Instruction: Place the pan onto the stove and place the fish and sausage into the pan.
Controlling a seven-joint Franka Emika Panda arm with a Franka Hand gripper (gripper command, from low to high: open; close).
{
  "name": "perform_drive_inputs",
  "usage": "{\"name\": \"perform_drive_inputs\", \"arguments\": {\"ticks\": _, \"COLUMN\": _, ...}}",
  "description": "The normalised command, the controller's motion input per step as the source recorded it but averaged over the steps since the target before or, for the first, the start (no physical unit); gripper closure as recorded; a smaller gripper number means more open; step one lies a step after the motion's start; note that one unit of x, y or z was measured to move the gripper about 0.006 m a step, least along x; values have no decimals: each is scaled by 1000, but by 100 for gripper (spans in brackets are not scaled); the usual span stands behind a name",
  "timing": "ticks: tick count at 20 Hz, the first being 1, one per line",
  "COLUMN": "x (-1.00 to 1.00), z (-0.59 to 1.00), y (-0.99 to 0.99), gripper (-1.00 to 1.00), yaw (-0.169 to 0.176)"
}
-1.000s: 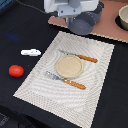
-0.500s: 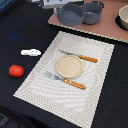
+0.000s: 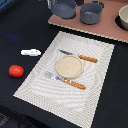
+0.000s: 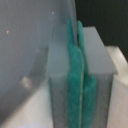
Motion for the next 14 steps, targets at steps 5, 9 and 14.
{"name": "perform_drive_inputs", "arguments": {"ticks": 5, "x": -79, "z": -253, "y": 643, "gripper": 100, "yaw": 1}}
{"name": "perform_drive_inputs", "arguments": {"ticks": 9, "x": 0, "z": -300, "y": 629, "gripper": 100, "yaw": 0}}
{"name": "perform_drive_inputs", "arguments": {"ticks": 14, "x": -195, "z": -350, "y": 507, "gripper": 100, "yaw": 24}}
